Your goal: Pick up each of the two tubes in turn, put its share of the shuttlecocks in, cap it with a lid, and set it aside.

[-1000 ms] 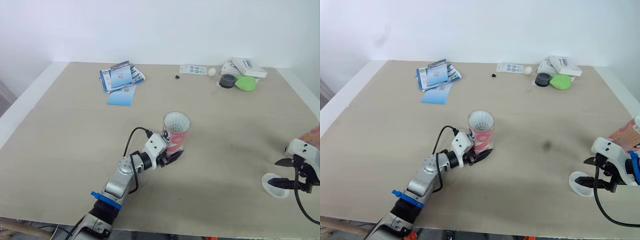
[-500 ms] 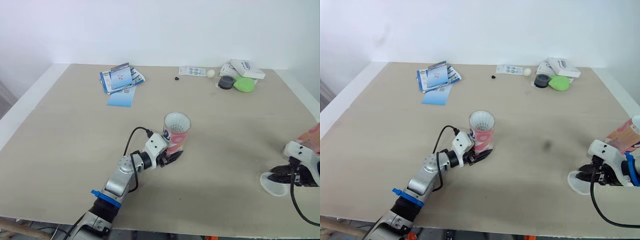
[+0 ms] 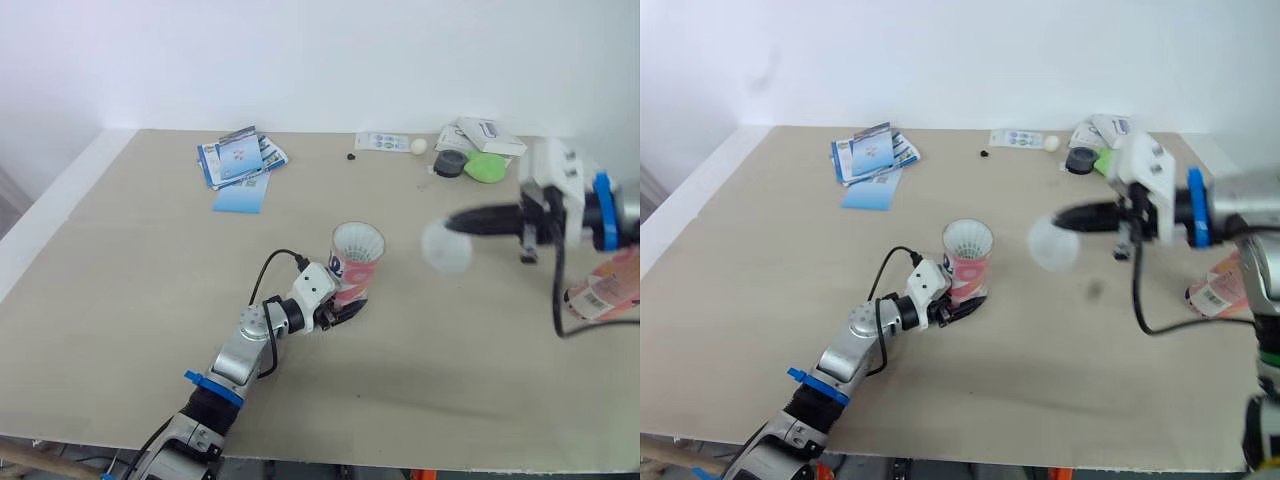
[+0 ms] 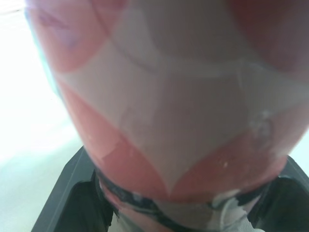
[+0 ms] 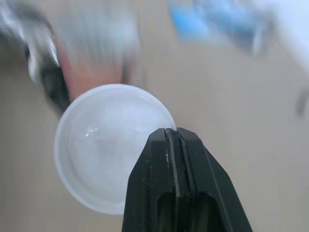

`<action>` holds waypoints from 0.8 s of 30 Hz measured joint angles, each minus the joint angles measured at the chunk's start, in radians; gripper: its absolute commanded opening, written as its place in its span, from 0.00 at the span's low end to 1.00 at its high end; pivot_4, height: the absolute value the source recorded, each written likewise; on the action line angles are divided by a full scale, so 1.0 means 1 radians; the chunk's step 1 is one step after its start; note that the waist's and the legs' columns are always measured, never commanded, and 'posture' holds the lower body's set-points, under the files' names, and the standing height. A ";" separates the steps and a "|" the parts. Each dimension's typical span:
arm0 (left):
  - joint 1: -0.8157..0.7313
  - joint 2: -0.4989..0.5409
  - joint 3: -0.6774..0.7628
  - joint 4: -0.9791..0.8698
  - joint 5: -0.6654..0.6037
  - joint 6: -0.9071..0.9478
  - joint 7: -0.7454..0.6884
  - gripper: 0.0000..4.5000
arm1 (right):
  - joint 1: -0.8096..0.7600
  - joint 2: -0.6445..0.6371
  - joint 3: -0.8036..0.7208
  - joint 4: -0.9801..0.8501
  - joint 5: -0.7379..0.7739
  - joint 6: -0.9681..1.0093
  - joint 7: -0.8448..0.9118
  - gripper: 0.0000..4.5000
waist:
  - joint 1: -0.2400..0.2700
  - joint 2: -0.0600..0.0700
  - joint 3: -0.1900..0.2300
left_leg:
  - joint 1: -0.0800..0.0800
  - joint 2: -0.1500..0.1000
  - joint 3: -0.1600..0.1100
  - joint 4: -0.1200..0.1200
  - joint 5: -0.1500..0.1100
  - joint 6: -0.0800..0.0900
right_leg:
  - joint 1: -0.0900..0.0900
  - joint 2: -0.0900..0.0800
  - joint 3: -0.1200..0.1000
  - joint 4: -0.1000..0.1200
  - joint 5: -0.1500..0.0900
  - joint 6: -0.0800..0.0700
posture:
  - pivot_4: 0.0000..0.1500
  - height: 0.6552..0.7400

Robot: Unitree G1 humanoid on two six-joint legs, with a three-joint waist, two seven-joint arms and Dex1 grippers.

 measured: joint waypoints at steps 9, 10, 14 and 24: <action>-0.015 -0.010 -0.008 0.005 -0.005 0.000 -0.008 0.62 | -0.236 0.177 0.214 0.059 -0.108 -0.089 0.033 0.02 | 0.013 0.000 0.000 | -0.012 -0.001 -0.001 0.000 0.000 0.000 | -0.012 -0.006 0.002 0.000 0.004 -0.003 | 1.00 1.00; -0.015 -0.010 -0.008 0.005 -0.005 0.000 -0.007 0.62 | -0.242 0.180 0.223 0.066 -0.117 -0.104 0.040 0.02 | 0.013 0.000 0.000 | -0.012 -0.001 -0.001 0.000 0.000 0.000 | -0.012 -0.006 0.001 0.000 0.004 -0.003 | 1.00 1.00; -0.015 -0.009 -0.008 0.005 -0.005 0.002 0.000 0.62 | -0.252 0.181 0.257 0.111 -0.165 -0.160 0.083 0.02 | 0.013 0.000 0.000 | -0.012 -0.001 0.000 0.000 0.000 0.000 | -0.012 -0.006 0.001 0.000 0.004 -0.002 | 1.00 1.00; -0.014 -0.008 -0.009 0.002 0.000 0.002 0.004 0.62 | -0.267 0.178 0.281 0.160 -0.239 -0.261 0.154 0.02 | 0.013 0.000 0.000 | -0.011 0.000 0.000 0.001 0.000 0.001 | -0.011 -0.005 0.000 0.000 0.004 -0.002 | 1.00 1.00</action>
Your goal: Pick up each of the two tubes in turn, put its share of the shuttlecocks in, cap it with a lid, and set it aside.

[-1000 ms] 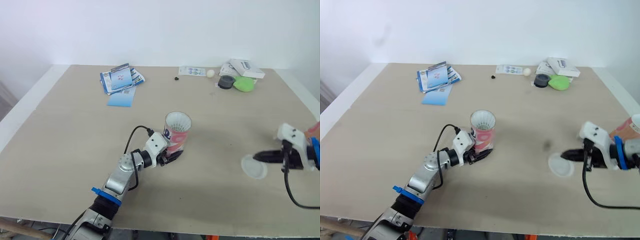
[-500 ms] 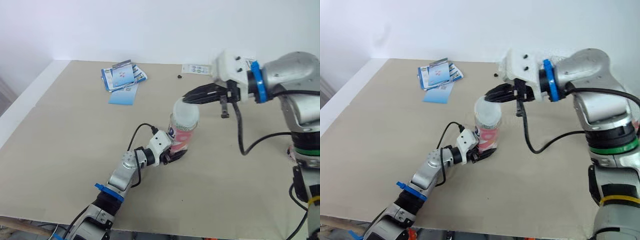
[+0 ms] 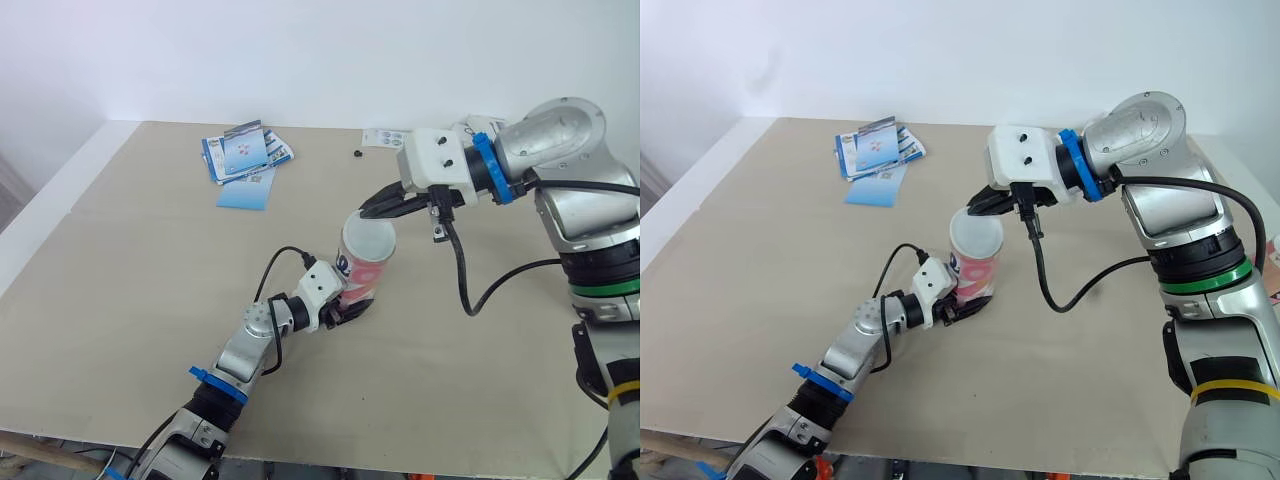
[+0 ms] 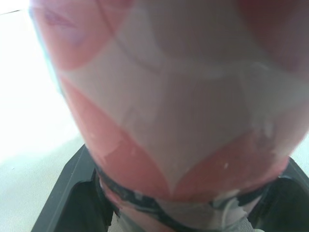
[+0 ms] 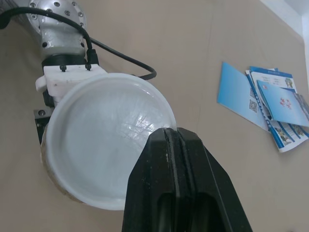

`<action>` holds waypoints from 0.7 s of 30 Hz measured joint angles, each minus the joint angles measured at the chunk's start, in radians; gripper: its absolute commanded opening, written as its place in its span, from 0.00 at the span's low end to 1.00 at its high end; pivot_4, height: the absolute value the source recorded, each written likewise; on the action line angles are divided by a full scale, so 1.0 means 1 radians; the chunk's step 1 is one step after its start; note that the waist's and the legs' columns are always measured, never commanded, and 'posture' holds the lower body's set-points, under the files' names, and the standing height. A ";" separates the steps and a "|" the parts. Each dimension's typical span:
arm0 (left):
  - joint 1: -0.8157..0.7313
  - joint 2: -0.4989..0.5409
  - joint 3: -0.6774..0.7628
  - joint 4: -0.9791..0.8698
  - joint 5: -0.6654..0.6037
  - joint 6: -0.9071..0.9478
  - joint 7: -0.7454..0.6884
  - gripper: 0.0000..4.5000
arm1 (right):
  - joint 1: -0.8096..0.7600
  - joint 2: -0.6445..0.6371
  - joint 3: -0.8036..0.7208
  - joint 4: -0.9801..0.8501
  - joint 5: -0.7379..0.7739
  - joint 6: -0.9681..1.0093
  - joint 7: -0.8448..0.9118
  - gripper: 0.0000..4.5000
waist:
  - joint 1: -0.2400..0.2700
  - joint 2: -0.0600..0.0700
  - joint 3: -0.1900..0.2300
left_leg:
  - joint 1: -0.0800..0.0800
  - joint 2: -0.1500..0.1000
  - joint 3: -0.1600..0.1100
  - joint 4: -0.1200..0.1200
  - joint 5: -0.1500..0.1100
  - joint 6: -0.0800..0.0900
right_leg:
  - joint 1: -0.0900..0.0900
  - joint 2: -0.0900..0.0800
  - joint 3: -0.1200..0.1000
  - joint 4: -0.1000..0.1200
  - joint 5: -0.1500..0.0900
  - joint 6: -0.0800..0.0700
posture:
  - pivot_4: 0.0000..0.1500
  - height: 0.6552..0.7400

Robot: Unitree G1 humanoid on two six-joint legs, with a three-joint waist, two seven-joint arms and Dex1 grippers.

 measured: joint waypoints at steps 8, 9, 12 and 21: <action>-0.003 -0.002 -0.006 0.003 0.002 0.000 0.000 0.62 | -0.001 0.000 0.012 -0.004 -0.048 -0.050 0.020 0.02 | 0.000 0.000 0.000 | 0.000 0.000 0.000 0.000 0.000 0.000 | 0.000 0.000 0.000 0.000 0.000 0.000 | 1.00 1.00; -0.003 -0.002 -0.007 0.003 0.002 -0.001 0.000 0.62 | -0.001 0.000 0.012 -0.005 -0.051 -0.052 0.023 0.02 | 0.000 0.000 0.000 | 0.000 0.000 0.000 0.000 0.000 0.000 | 0.000 0.000 0.000 0.000 0.000 0.000 | 1.00 1.00; -0.004 -0.002 -0.009 0.004 0.002 -0.001 0.000 0.62 | -0.001 0.000 0.012 -0.012 -0.065 -0.057 0.031 0.02 | 0.000 0.000 0.000 | 0.000 -0.001 0.000 0.000 0.000 0.000 | 0.000 -0.001 0.000 0.000 0.000 0.000 | 1.00 1.00; -0.007 -0.003 -0.010 0.006 0.002 0.000 0.001 0.62 | -0.001 0.000 0.042 -0.017 -0.107 -0.086 0.043 0.02 | 0.000 0.000 0.000 | 0.000 -0.001 -0.001 0.001 0.000 0.000 | 0.001 -0.001 0.000 0.000 0.000 0.000 | 1.00 1.00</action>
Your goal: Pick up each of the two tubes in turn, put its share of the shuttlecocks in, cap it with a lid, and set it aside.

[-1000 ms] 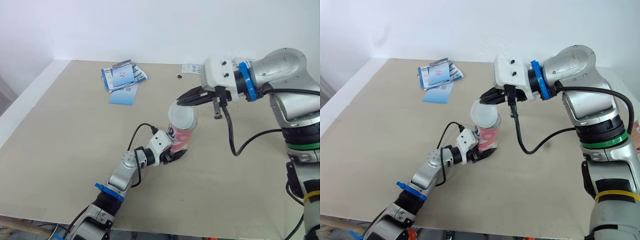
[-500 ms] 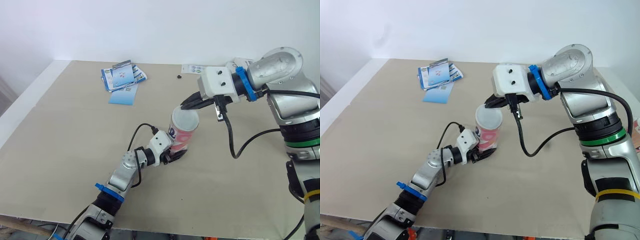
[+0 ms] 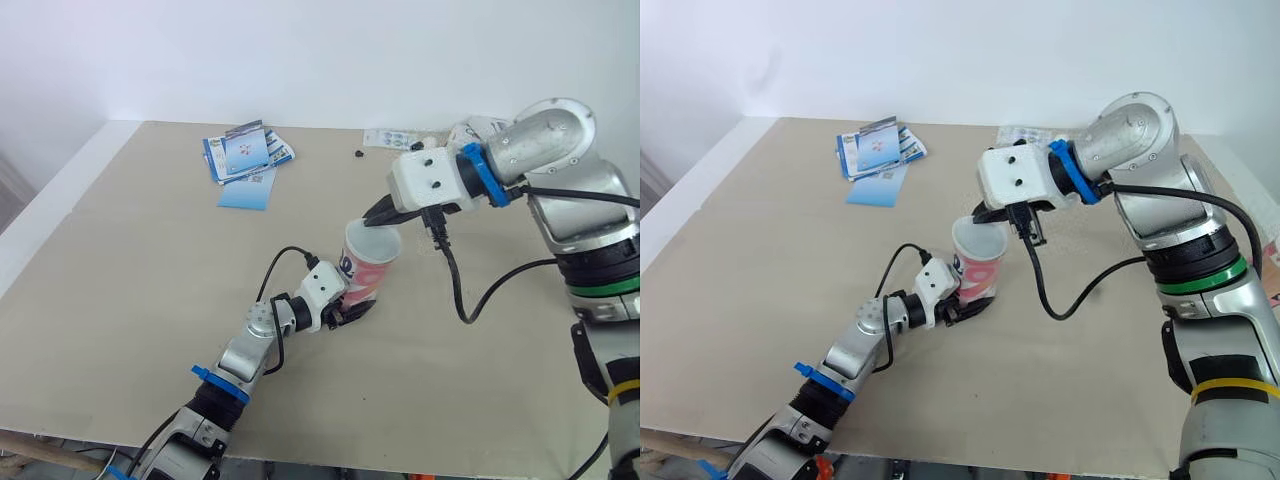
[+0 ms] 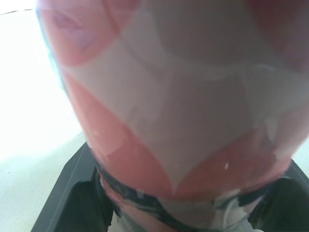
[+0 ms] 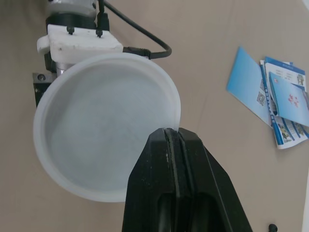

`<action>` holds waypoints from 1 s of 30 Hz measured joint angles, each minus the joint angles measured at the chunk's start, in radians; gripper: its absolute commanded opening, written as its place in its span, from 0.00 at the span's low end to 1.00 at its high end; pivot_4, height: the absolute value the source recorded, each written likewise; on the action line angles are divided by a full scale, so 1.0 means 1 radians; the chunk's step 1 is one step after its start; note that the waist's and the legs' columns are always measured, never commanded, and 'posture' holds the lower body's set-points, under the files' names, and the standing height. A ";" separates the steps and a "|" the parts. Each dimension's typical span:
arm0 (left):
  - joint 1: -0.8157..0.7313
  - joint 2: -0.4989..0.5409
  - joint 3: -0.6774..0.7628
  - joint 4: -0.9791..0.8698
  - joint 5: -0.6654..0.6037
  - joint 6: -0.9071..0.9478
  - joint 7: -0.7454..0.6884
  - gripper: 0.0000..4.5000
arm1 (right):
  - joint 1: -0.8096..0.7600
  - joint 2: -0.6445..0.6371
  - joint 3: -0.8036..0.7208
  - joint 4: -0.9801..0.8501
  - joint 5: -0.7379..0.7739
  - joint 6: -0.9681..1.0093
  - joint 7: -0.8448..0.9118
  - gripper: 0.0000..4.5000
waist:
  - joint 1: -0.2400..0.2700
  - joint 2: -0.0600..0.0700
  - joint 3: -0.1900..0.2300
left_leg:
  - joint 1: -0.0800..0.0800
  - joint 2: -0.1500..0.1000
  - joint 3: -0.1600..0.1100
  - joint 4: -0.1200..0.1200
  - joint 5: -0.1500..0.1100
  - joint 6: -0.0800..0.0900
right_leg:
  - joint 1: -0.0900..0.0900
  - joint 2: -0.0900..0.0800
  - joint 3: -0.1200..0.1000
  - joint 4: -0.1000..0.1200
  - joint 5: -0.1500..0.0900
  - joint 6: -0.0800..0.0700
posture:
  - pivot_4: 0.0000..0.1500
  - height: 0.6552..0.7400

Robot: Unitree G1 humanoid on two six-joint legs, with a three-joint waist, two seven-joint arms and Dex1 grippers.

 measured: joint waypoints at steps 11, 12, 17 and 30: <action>0.000 0.000 0.000 0.000 0.000 0.003 0.003 0.62 | 0.010 0.000 0.009 -0.014 -0.041 -0.049 -0.002 0.02 | 0.000 0.000 0.000 | 0.000 0.000 0.000 0.000 0.000 0.000 | 0.000 0.000 0.000 0.000 0.000 0.000 | 1.00 1.00; 0.000 0.000 0.000 0.000 0.000 0.003 0.003 0.62 | 0.010 0.000 0.010 -0.014 -0.043 -0.053 -0.002 0.02 | 0.000 0.000 0.000 | 0.000 0.000 0.000 0.000 0.000 0.000 | 0.000 0.000 0.000 0.000 0.000 0.000 | 1.00 1.00; -0.004 0.000 0.000 0.001 -0.001 0.008 0.003 0.62 | 0.008 0.000 0.010 -0.007 -0.059 -0.073 -0.004 0.02 | 0.000 0.000 0.000 | 0.000 0.000 0.000 0.000 0.000 0.000 | 0.000 0.000 0.000 0.000 0.000 0.000 | 1.00 1.00; -0.017 0.000 0.000 0.015 -0.002 0.007 0.003 0.62 | -0.012 0.001 0.013 0.020 -0.076 -0.085 0.001 0.02 | 0.000 0.000 0.000 | 0.001 0.000 0.000 0.001 0.000 0.000 | 0.000 0.000 0.000 0.000 0.000 0.001 | 1.00 1.00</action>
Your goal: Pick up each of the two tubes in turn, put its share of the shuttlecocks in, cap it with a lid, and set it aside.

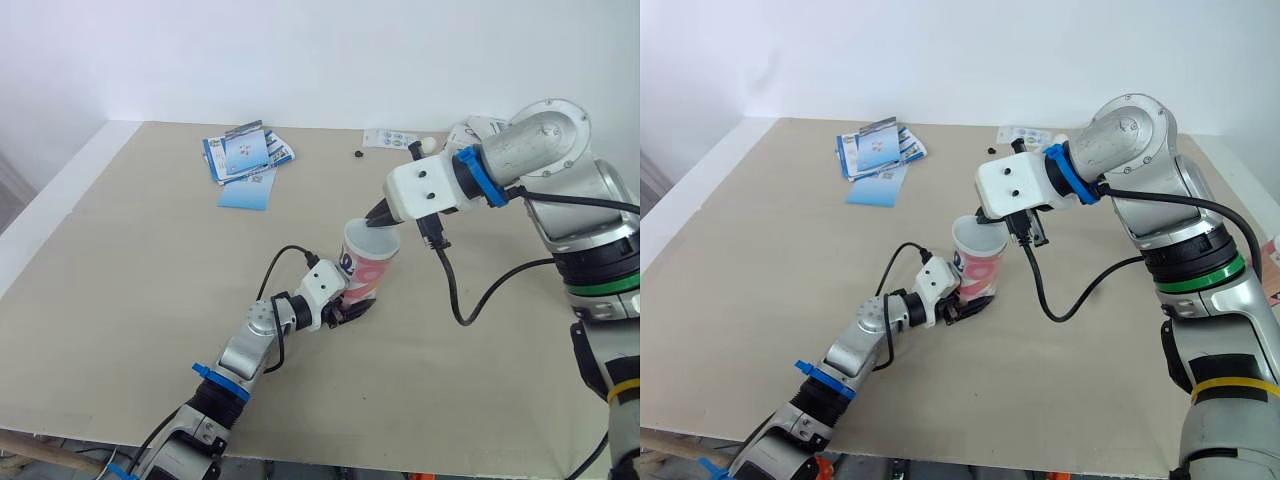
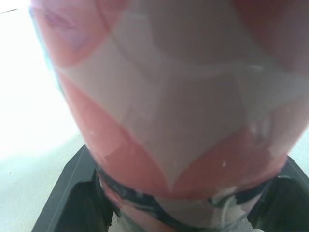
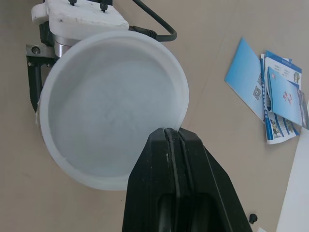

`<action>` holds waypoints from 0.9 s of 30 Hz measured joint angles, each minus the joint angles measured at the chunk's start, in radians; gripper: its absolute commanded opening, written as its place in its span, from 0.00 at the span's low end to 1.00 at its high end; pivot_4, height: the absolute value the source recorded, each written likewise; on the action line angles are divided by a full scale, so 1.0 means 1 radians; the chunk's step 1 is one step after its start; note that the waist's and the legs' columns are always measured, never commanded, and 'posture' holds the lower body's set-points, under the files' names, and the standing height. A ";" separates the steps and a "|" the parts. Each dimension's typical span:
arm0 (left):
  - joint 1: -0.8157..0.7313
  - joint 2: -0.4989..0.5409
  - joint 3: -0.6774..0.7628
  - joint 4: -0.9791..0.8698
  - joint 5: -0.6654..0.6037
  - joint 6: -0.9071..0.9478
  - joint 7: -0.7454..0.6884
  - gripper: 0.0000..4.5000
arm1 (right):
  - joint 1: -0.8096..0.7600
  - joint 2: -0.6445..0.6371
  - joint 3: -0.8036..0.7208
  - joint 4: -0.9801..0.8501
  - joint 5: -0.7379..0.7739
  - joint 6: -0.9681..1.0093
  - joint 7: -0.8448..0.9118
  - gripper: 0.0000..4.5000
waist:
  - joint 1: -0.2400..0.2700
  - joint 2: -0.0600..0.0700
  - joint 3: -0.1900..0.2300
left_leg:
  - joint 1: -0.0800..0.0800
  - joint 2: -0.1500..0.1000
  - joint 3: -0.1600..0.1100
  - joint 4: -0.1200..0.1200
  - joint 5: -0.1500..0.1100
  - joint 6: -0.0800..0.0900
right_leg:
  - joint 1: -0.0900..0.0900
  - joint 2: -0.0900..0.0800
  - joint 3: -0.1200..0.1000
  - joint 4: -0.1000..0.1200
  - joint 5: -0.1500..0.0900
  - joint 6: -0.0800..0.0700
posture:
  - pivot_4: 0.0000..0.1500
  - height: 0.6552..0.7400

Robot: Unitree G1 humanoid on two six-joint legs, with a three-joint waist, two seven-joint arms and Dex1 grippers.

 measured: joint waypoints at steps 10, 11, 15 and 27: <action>-0.002 0.000 -0.001 0.005 0.000 -0.006 0.000 0.62 | -0.015 0.000 0.007 0.006 -0.003 0.002 0.017 0.02 | 0.000 0.000 0.000 | 0.000 0.000 0.000 0.000 0.000 0.000 | 0.000 0.000 0.000 0.000 0.000 0.000 | 1.00 1.00; -0.002 0.000 -0.001 0.005 0.000 -0.006 0.000 0.62 | -0.015 0.000 0.007 0.005 -0.004 0.003 0.018 0.02 | 0.000 0.000 0.000 | 0.000 0.000 0.000 0.000 0.000 0.000 | 0.000 0.000 0.000 0.000 0.000 0.000 | 1.00 1.00; -0.003 0.000 -0.002 0.005 0.001 -0.006 -0.001 0.62 | -0.016 -0.003 0.008 0.000 -0.011 0.002 0.022 0.02 | 0.000 0.000 0.000 | 0.000 0.000 0.000 0.000 0.000 0.000 | 0.000 0.000 0.000 0.000 0.000 0.000 | 1.00 1.00; -0.005 0.000 -0.005 0.008 0.002 -0.007 -0.001 0.62 | -0.009 -0.022 0.021 -0.032 -0.042 -0.043 0.023 0.02 | 0.000 0.000 0.000 | 0.000 0.000 0.000 0.000 0.000 0.000 | 0.000 0.000 0.000 0.000 0.000 0.000 | 1.00 1.00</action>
